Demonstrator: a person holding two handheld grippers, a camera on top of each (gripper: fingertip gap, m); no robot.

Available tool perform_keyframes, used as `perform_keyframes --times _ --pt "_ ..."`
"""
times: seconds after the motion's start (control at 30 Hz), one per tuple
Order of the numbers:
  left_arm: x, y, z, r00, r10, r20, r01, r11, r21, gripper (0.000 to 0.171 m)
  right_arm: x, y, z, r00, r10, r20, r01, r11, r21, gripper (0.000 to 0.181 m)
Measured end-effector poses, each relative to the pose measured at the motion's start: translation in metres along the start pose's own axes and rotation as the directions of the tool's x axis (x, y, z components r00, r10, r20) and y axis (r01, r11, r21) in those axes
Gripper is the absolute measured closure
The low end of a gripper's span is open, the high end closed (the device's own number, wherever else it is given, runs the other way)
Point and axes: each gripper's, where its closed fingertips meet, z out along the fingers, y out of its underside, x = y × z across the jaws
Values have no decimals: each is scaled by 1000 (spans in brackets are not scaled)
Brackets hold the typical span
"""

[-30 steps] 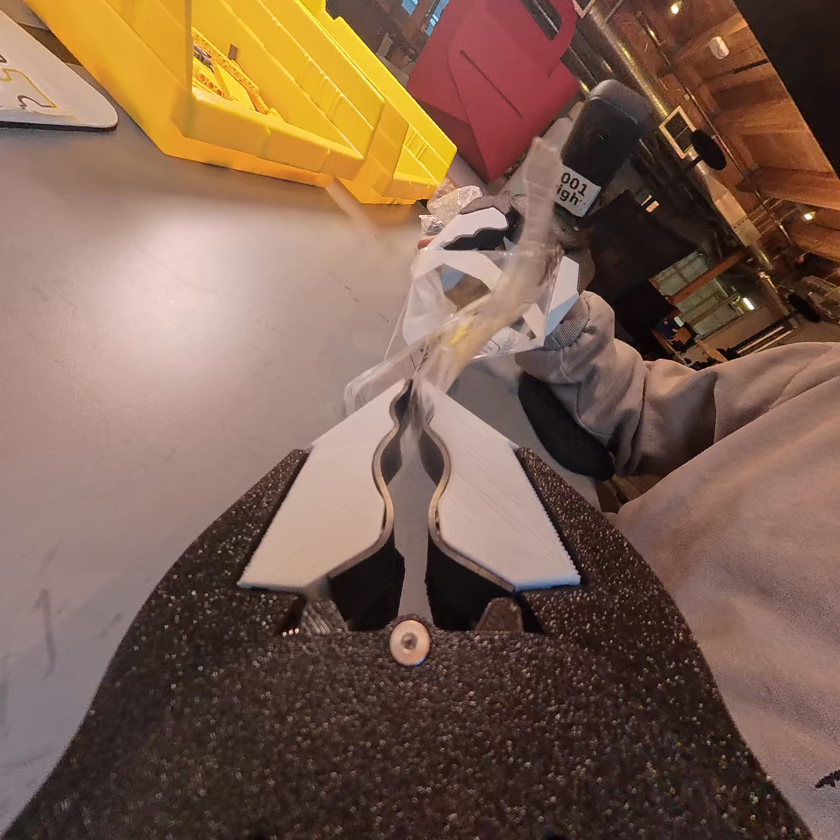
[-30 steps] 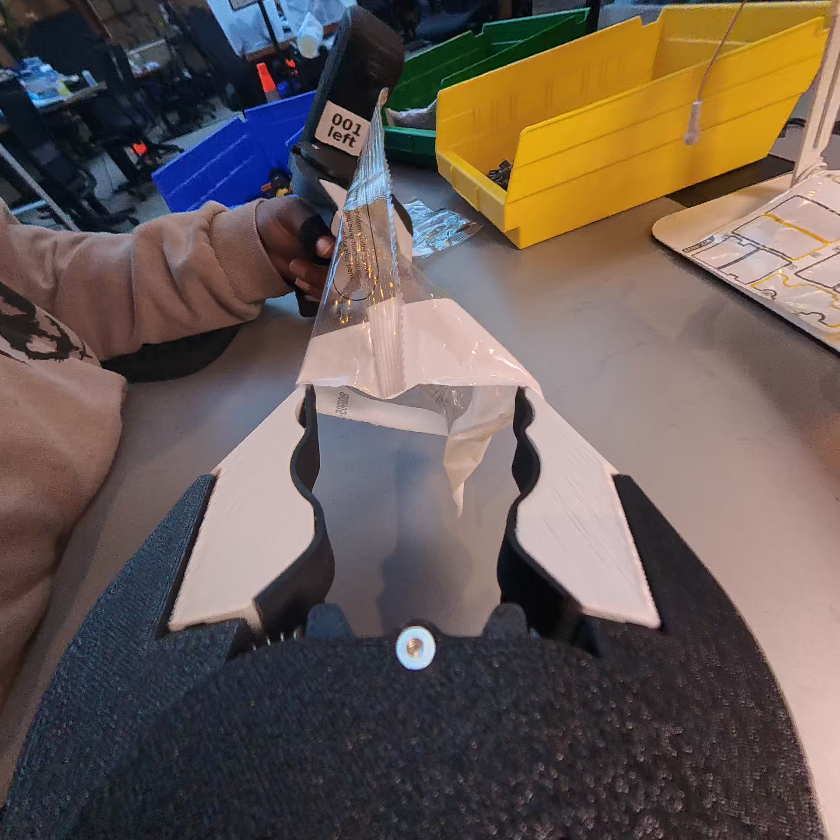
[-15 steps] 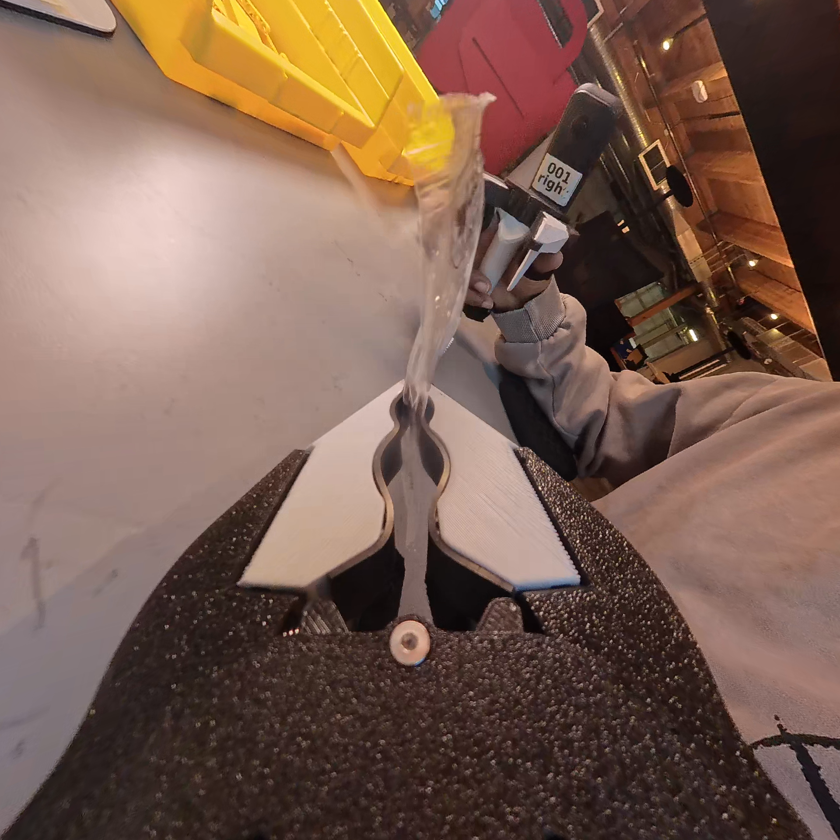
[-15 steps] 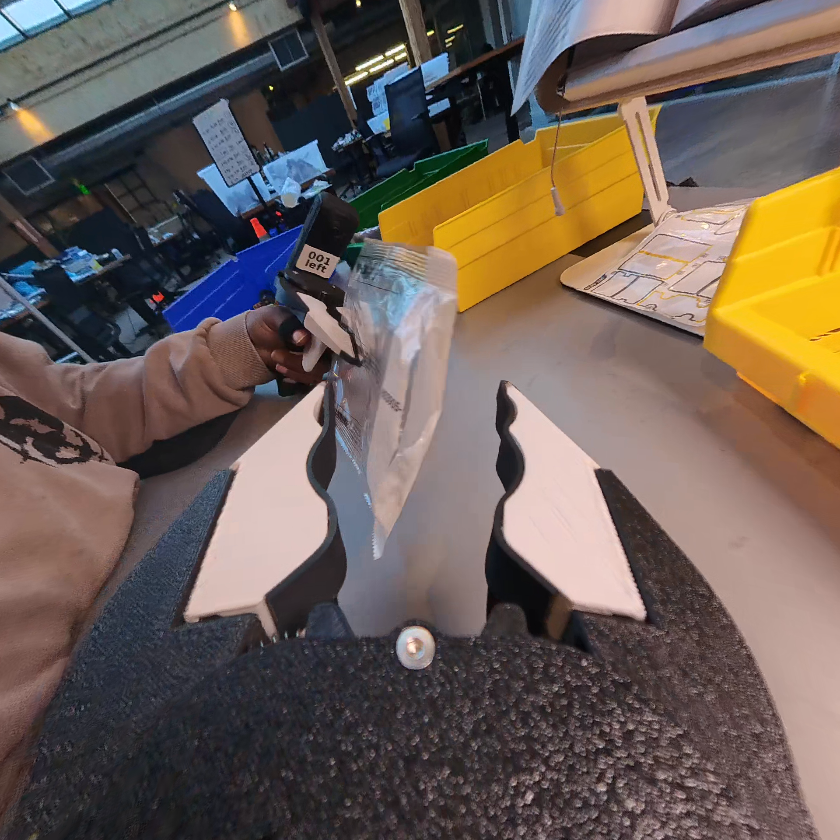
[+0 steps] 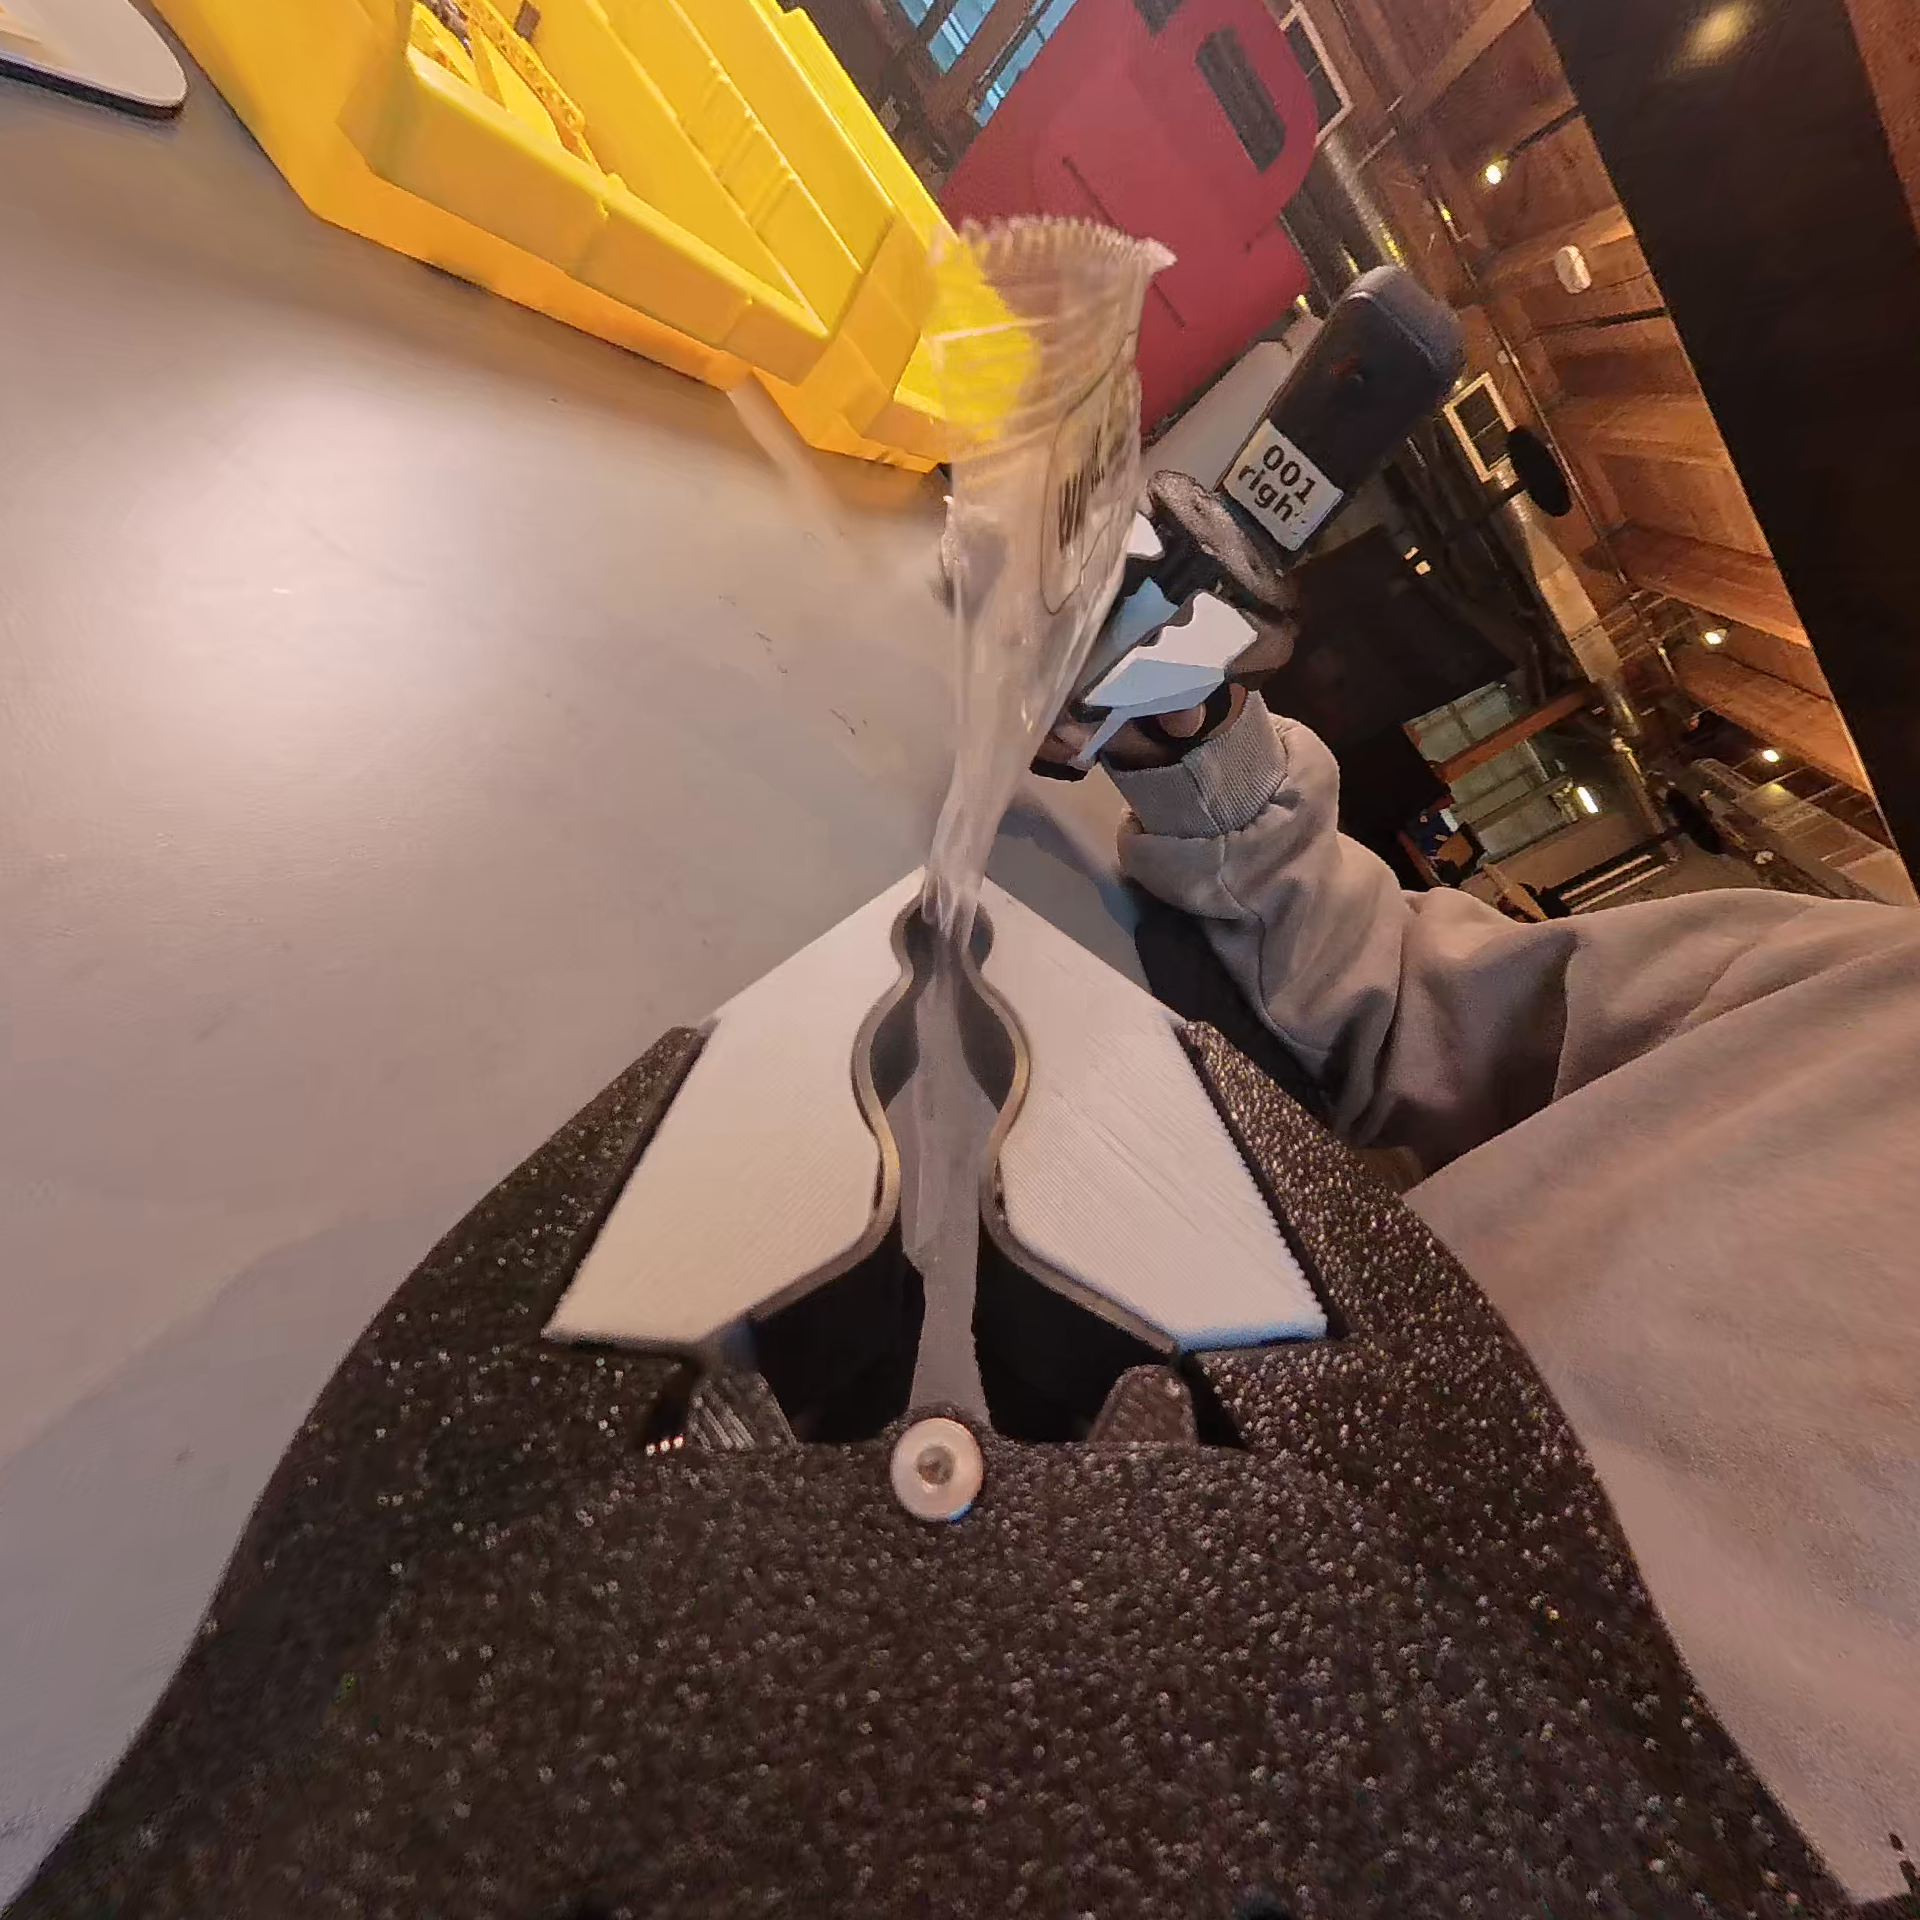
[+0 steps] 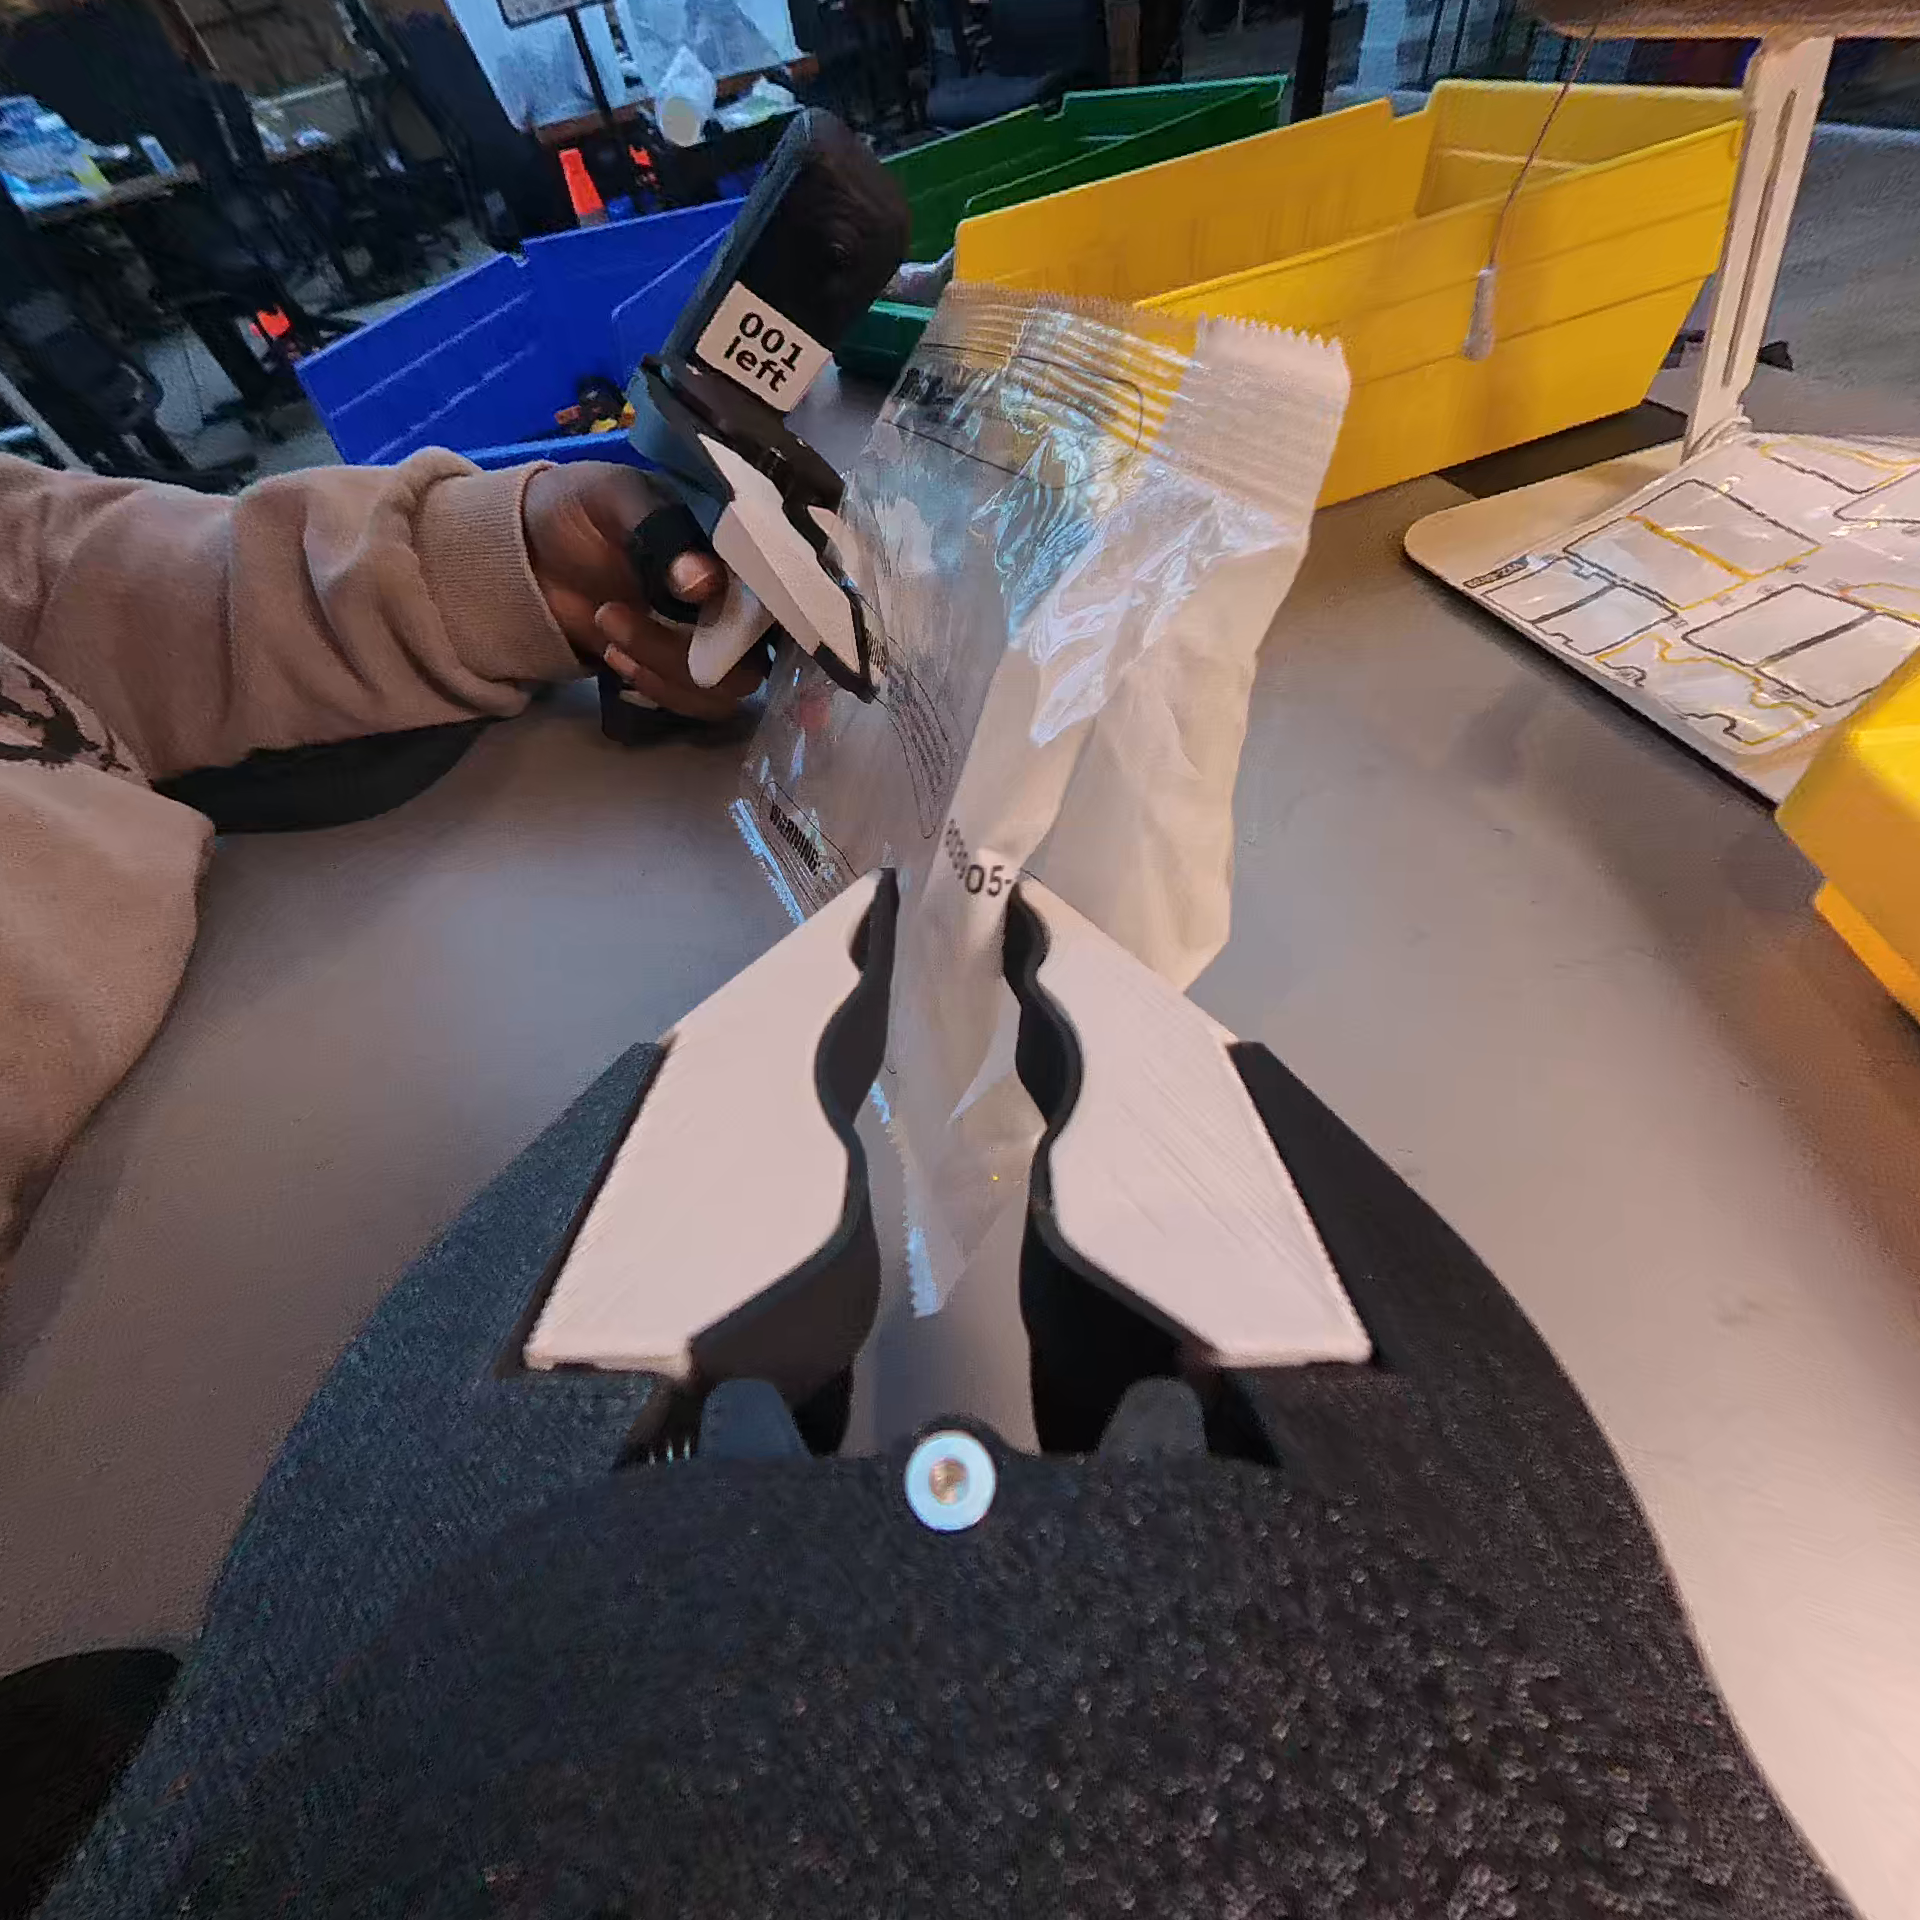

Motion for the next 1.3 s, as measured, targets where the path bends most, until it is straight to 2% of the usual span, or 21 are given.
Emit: perform_keyframes --times 0.1,0.2,0.27,0.37,0.43,0.53,0.6,0.67,0.77,0.83,0.97,1.13,1.23,1.3 --pt "0 0 0 1000 3 4 -3 1000 -5 171 -4 -2 -2 999 -26 18 26 1000 16 181" --pt "2 3 -2 1000 27 -5 -27 999 -29 169 -7 -4 -3 998 -56 23 56 998 18 181" --pt "4 3 -5 998 65 -7 -65 997 -47 158 -8 -3 -6 995 -99 12 99 995 -11 181" --pt "4 -18 -19 985 167 53 -168 986 11 141 -11 1 -12 984 -179 -6 177 978 -107 181" --pt "7 -35 -32 944 296 145 -304 952 33 132 -14 3 -15 977 -214 -3 211 962 -176 181" --pt "21 -51 -43 835 494 243 -510 860 2 133 -19 3 -15 964 -264 26 261 925 -276 181" --pt "25 -49 -40 780 572 252 -579 814 -55 133 -28 -1 -8 957 -281 79 291 908 -300 181" --pt "25 -39 -31 767 604 216 -593 796 -119 137 -37 -5 2 946 -297 133 324 893 -312 181" --pt "27 -19 -21 793 595 130 -574 802 -168 164 -43 -10 13 917 -355 182 397 852 -342 181" --pt "26 -12 -20 831 547 104 -527 833 -170 171 -42 -20 14 909 -378 177 417 851 -319 181" --pt "36 -10 -22 898 439 14 -437 895 -88 171 -47 -47 5 926 -337 169 363 919 -156 181" --pt "28 -21 -25 943 331 39 -331 943 -2 171 -38 -33 -1 940 -324 112 338 929 -148 181" --pt "19 -26 -30 957 282 69 -285 958 35 171 -25 -31 -9 944 -327 49 331 930 -162 181" --pt "18 -28 -33 961 270 59 -273 960 57 171 -24 -30 -13 952 -299 56 305 940 -153 177"
